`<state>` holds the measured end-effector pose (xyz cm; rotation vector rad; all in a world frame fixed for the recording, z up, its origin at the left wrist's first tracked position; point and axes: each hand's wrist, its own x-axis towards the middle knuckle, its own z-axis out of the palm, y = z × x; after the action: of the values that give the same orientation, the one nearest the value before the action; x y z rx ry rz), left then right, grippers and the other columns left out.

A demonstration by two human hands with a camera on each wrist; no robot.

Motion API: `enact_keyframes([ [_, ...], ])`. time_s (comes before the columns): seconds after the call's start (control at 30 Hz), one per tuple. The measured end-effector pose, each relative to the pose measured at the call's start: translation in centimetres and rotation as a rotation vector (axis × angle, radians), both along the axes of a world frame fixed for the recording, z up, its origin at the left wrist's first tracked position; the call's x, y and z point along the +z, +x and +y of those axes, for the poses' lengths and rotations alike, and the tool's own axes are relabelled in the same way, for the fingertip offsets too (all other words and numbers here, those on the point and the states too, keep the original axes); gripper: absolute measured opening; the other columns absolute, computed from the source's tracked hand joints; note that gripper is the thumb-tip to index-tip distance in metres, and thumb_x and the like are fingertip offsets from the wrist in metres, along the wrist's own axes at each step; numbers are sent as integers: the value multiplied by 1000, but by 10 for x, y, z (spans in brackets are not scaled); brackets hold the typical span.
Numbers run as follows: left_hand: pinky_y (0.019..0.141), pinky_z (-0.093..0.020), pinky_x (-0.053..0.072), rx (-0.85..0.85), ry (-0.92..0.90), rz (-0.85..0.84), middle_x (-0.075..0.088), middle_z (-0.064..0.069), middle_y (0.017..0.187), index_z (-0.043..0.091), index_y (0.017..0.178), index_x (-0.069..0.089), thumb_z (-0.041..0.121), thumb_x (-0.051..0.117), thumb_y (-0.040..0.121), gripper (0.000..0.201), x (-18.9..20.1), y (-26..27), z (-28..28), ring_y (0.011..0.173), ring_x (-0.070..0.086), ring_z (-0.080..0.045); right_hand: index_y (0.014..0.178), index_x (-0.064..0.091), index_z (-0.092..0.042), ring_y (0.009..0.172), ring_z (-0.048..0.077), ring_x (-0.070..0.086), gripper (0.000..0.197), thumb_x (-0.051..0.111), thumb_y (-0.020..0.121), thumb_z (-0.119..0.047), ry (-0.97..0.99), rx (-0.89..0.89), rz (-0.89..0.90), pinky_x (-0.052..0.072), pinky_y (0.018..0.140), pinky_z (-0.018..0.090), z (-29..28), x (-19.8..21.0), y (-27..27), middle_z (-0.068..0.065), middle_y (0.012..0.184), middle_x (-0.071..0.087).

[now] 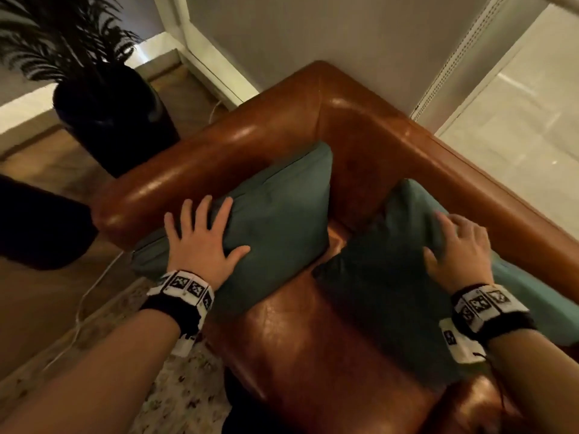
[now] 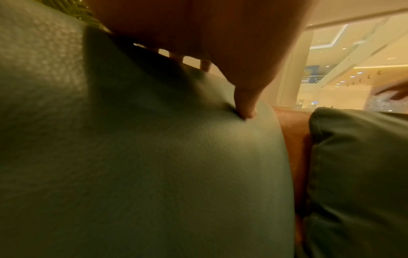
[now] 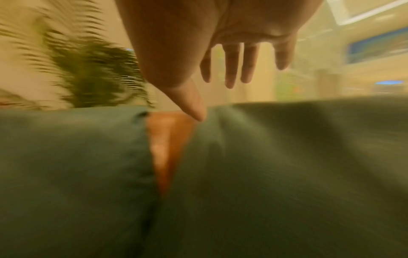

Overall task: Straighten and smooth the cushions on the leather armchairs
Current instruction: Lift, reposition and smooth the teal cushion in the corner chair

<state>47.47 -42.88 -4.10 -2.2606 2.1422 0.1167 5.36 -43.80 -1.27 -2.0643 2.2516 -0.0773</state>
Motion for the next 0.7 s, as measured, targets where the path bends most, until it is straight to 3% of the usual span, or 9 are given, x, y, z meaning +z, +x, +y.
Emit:
enact_keyframes([
  [0.1, 116, -59, 9, -3, -51, 27, 23, -5, 157, 35, 152, 10, 68, 21, 91, 70, -6, -8, 8, 144, 17, -37, 139, 50, -20, 127, 30, 48, 49, 58, 90, -21, -161, 529, -183, 36, 110, 48, -18, -7, 98, 8, 136, 53],
  [0.17, 117, -56, 11, 43, -64, 42, 26, -6, 157, 33, 152, 12, 64, 17, 94, 66, -7, -8, 6, 144, 21, -36, 141, 48, -22, 135, 24, 43, 47, 52, 94, -23, -162, 783, -255, 30, 115, 46, -30, -22, 167, 3, 142, 51],
  [0.27, 118, -54, 12, 128, -49, 51, 30, -5, 155, 34, 152, 13, 64, 10, 93, 66, -14, 7, 5, 143, 26, -34, 152, 26, -29, 148, 18, 19, 51, 33, 102, -39, -43, 965, -120, 14, 121, 46, -64, -41, 240, -5, 157, 30],
  [0.37, 117, -53, 16, 199, -38, 42, 35, -2, 154, 33, 151, 18, 65, 7, 92, 68, -26, 43, 9, 141, 30, -31, 154, 15, -32, 149, 18, 13, 58, 22, 101, -54, -33, 1139, 75, 11, 120, 47, -114, -56, 265, -7, 161, 19],
  [0.43, 111, -50, 27, 228, -28, 20, 43, -5, 147, 30, 149, 26, 63, 12, 93, 66, -32, 66, 13, 133, 39, -32, 153, 18, -32, 149, 20, 15, 61, 19, 98, -59, -73, 1164, 137, 8, 121, 46, -147, -63, 265, -5, 159, 23],
  [0.5, 99, -48, 36, 263, -5, 5, 51, -9, 134, 27, 145, 33, 63, 17, 94, 64, -34, 75, 16, 117, 49, -33, 148, 33, -28, 144, 25, 27, 61, 19, 97, -57, -132, 1006, 110, 9, 120, 47, -177, -63, 255, 3, 152, 39],
  [0.6, 85, -45, 40, 257, -26, -36, 56, -13, 114, 23, 138, 40, 61, 23, 95, 61, -34, 70, 20, 98, 52, -34, 121, 56, -14, 114, 35, 53, 60, 19, 96, -53, -132, 832, 64, 24, 111, 47, -207, -59, 238, 13, 116, 61],
  [0.7, 80, -43, 40, 284, -56, -45, 55, -13, 106, 23, 133, 44, 61, 26, 95, 57, -29, 72, 22, 93, 53, -35, 104, 58, -12, 94, 32, 54, 53, 21, 96, -49, -168, 892, 32, 31, 96, 44, -211, -54, 239, 9, 97, 60],
])
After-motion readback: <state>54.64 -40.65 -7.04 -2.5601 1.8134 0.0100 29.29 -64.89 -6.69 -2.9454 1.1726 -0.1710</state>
